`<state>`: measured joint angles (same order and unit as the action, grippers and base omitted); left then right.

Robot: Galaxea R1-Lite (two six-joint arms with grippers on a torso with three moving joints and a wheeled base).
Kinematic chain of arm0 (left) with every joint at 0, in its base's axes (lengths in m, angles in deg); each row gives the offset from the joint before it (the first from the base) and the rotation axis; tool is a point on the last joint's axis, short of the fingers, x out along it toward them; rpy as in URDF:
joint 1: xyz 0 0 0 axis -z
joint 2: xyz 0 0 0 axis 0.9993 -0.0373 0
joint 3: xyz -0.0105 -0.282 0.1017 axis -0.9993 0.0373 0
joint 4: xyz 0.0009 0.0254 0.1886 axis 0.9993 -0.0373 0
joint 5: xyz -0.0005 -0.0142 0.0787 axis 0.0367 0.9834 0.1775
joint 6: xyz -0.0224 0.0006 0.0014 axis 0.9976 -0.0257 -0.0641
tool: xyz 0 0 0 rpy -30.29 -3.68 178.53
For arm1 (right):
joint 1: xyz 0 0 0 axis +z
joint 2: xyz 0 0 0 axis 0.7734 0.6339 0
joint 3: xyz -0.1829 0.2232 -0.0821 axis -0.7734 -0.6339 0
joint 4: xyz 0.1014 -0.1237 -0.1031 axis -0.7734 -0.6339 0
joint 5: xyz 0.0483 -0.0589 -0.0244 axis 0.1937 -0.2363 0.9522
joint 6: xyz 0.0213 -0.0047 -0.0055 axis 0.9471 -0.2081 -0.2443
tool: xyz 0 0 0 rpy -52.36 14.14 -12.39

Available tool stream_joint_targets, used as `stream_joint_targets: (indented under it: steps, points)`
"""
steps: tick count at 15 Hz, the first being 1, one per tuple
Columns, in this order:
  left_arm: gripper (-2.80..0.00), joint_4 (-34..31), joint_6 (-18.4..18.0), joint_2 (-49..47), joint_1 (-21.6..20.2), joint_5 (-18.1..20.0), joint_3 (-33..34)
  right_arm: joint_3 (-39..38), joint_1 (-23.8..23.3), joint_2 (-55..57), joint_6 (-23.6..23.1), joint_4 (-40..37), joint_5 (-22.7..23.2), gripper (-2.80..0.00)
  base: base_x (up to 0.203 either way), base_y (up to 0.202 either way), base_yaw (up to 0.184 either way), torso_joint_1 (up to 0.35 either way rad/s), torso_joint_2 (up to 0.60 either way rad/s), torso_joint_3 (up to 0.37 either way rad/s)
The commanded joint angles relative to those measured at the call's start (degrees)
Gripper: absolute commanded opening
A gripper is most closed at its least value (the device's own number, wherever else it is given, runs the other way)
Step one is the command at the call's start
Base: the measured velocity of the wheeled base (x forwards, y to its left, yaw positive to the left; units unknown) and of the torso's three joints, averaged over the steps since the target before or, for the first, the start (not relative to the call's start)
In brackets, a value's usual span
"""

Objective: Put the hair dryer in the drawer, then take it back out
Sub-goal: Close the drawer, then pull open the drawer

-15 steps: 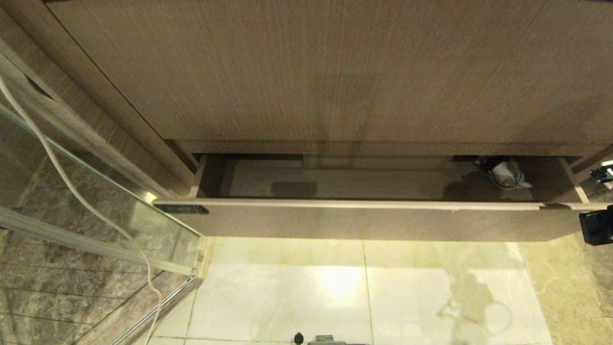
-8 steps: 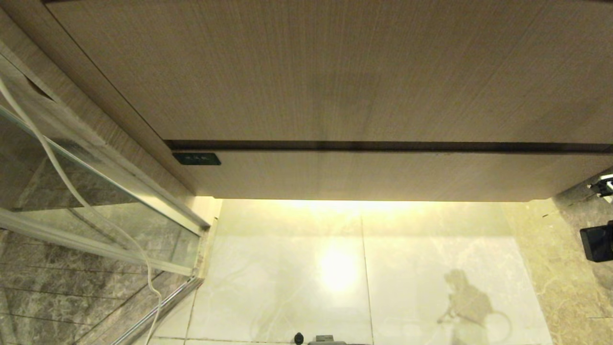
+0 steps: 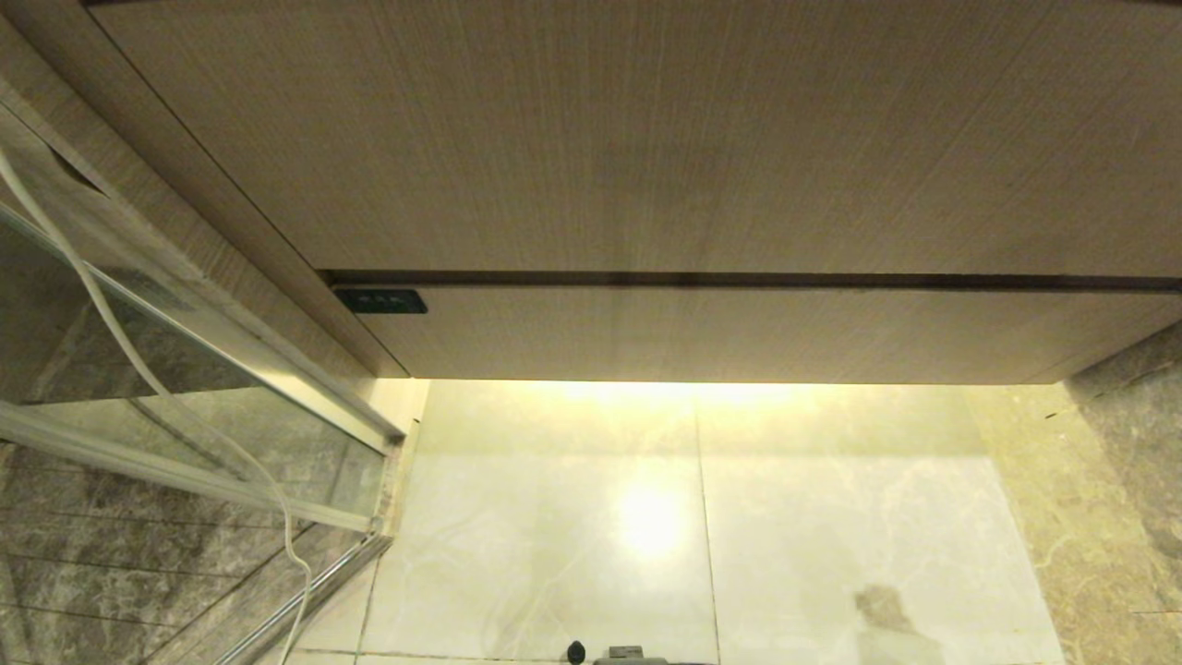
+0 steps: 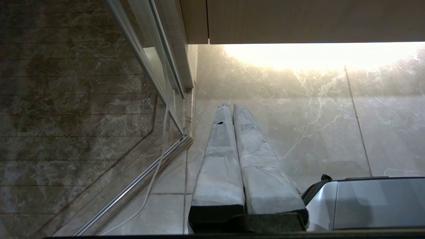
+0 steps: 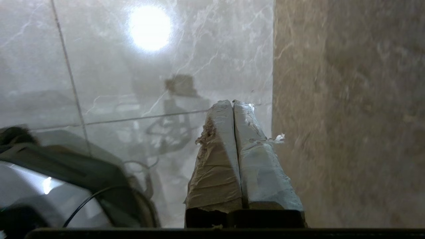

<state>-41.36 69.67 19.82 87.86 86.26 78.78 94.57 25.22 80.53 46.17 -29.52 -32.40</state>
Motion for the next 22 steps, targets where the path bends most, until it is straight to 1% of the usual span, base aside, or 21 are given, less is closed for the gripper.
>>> stream_joint_targets:
  steps: [1,3,4,5,6,7,8,10,11,12,13,15,16,20,22]
  points:
    - [-2.8,0.0,0.0,0.0,0.0,0.0,0.1,-1.9,0.0,-14.7,1.0,-6.9,0.0,-2.8,0.0,0.0,0.0,0.0,0.0,0.0]
    - [-2.8,0.0,0.0,0.0,0.0,0.0,0.1,-3.3,0.7,-25.4,2.1,-11.6,-0.2,-2.8,0.0,0.0,0.0,0.0,0.0,0.0]
    - [-2.8,0.0,0.0,0.0,0.0,0.0,0.0,-4.2,2.1,-30.2,3.0,-12.9,-0.7,-2.8,0.0,0.0,0.0,0.0,0.0,0.0]
    - [-2.8,0.0,0.0,0.1,0.0,0.0,0.1,-5.1,5.5,-34.2,4.2,-14.2,-2.9,-2.8,0.0,0.0,0.0,0.0,0.0,0.0]
    - [-2.8,0.0,0.0,0.0,0.0,0.0,0.1,-5.6,9.9,-36.2,5.5,-14.8,-6.3,-2.8,0.0,0.0,0.0,0.0,0.0,0.0]
    - [-2.8,0.0,0.0,0.0,0.0,0.0,0.0,-6.3,14.2,-38.5,7.6,-15.2,-10.9,-2.8,0.0,0.0,0.0,0.0,0.0,0.0]
    - [-2.8,0.0,0.0,0.0,0.0,0.0,0.0,-7.5,16.7,-41.7,10.0,-15.6,-14.6,-2.8,0.0,0.0,0.0,0.0,0.0,0.0]
    - [-2.8,0.0,0.0,0.0,0.0,0.0,0.0,-11.9,19.3,-47.7,12.0,-15.0,-17.0,-2.8,0.0,0.0,0.0,0.0,0.0,0.0]
    - [-2.8,0.0,0.0,0.0,0.0,0.0,0.1,-16.0,20.0,-48.6,12.6,-12.1,-17.5,-2.8,0.0,0.0,0.0,0.0,0.0,0.0]
    - [-2.8,0.0,0.0,0.0,0.0,0.0,0.1,-19.4,20.8,-49.0,13.1,-6.8,-17.5,-2.8,0.0,0.0,0.0,0.0,0.0,0.0]
    - [-2.8,0.0,0.0,0.0,0.0,0.0,0.1,-21.3,22.4,-50.6,13.6,-3.1,-16.3,-2.8,0.0,0.0,0.0,0.0,0.0,0.0]
    - [-2.8,0.0,0.0,0.0,0.0,0.0,0.1,-22.3,23.7,-53.0,14.1,-3.0,-7.0,-2.8,0.0,0.0,0.0,0.0,0.0,0.0]
    - [-2.8,0.0,0.0,0.0,0.0,0.0,0.1,-22.5,24.1,-54.5,13.7,-4.2,-5.6,-2.8,0.0,0.0,0.0,0.0,0.0,0.0]
    - [-2.8,0.0,0.0,0.0,0.0,0.0,0.0,-22.6,25.0,-63.5,12.6,-4.6,-4.7,-2.8,0.0,0.0,0.0,0.0,0.0,0.0]
    - [-2.8,0.0,0.0,0.0,0.0,0.0,0.0,-22.6,25.1,-64.7,12.4,-4.7,-4.2,-2.8,0.0,0.0,0.0,0.0,0.0,0.0]
